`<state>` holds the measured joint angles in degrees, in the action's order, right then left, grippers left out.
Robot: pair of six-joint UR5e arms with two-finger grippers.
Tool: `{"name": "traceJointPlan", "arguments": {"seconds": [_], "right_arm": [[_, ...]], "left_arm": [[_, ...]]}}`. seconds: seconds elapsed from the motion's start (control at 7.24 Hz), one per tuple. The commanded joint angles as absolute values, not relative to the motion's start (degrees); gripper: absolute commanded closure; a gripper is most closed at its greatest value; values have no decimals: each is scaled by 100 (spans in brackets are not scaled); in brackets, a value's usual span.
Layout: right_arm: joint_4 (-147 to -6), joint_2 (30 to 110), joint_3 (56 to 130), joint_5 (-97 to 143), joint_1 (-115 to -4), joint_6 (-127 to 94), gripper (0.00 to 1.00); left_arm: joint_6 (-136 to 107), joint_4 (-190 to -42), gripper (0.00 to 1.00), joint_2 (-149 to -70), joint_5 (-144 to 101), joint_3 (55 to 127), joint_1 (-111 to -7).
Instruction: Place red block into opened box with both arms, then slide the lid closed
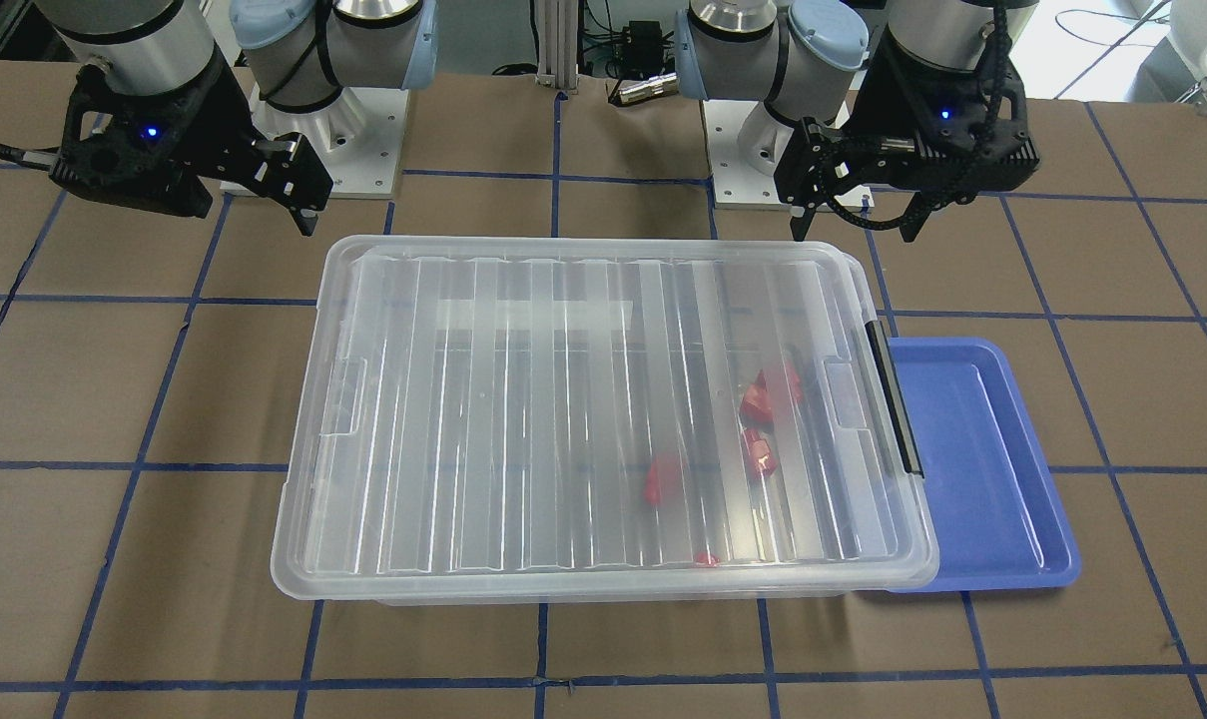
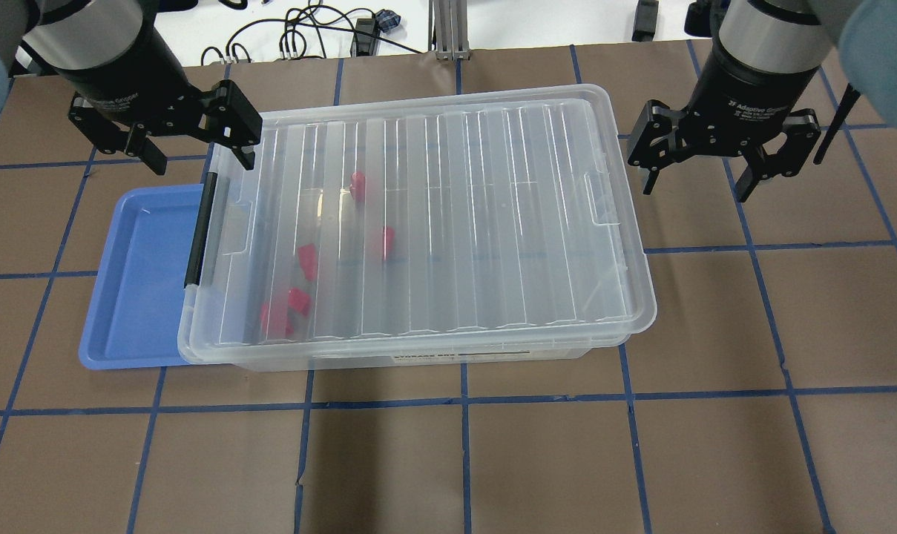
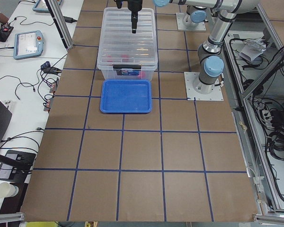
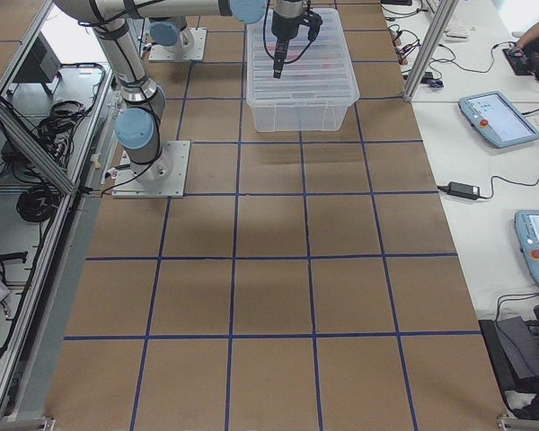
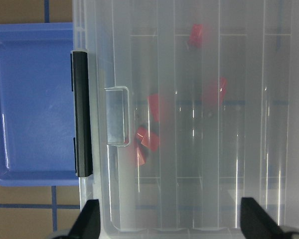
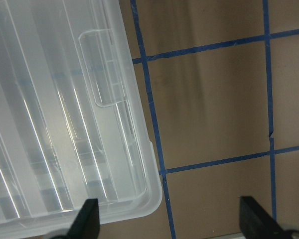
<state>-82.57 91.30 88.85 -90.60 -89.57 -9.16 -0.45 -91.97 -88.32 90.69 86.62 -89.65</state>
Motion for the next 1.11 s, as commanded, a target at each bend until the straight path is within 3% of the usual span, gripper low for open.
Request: {"name": "traceJointPlan", "arguments": {"seconds": [0.0, 0.97], "right_arm": [[-8393, 9132, 8912, -9096, -8956, -914, 0], [-8367, 9193, 8877, -9053, -8956, -923, 0]], "left_arm": [[-44, -9193, 0, -8859, 9070, 8692, -8974], [-44, -9264, 0, -8868, 9035, 8622, -9000]]}}
